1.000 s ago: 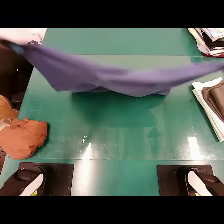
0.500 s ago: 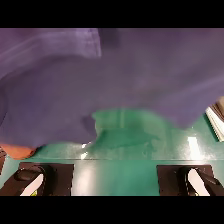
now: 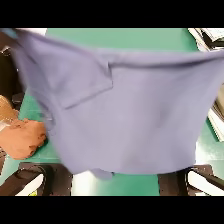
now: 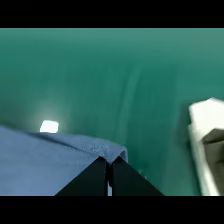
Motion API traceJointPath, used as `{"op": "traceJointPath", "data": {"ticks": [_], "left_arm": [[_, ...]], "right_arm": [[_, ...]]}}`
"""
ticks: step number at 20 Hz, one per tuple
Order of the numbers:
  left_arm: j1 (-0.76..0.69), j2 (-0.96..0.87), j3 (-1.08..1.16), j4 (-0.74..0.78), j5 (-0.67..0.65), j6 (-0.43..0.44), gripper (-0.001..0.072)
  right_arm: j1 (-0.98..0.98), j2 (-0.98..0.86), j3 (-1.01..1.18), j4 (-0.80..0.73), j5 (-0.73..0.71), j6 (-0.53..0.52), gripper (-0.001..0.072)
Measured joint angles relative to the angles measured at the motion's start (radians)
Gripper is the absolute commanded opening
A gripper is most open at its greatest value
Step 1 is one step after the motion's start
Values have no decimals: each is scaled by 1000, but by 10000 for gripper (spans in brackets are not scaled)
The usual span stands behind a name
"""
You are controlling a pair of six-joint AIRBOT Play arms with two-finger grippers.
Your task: Fold the shirts.
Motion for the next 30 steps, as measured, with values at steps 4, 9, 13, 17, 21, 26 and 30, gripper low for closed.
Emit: {"op": "traceJointPath", "data": {"ticks": [4, 9, 13, 17, 21, 26, 30], "left_arm": [[0, -224, -153, 4, 111, 42, 24], [0, -484, -93, 6, 356, 67, 24], [0, -571, 16, 31, 396, 130, 23], [0, -588, 78, 117, 214, 171, 22], [0, -593, 27, 150, 56, 188, 23], [0, -595, -94, 154, 8, 185, 24], [0, -596, -137, 120, -15, 177, 201]], "right_arm": [[39, -234, -57, -2, -32, -3, 14], [41, -480, 64, 0, -137, -3, 14], [40, -559, 148, 2, -148, -4, 14], [19, -567, 171, 0, -82, -17, 13], [1, -559, 166, -9, 8, -28, 13], [-6, -482, -31, -24, 2, -32, 14], [-7, -405, -250, -27, -83, -33, 15]]}}
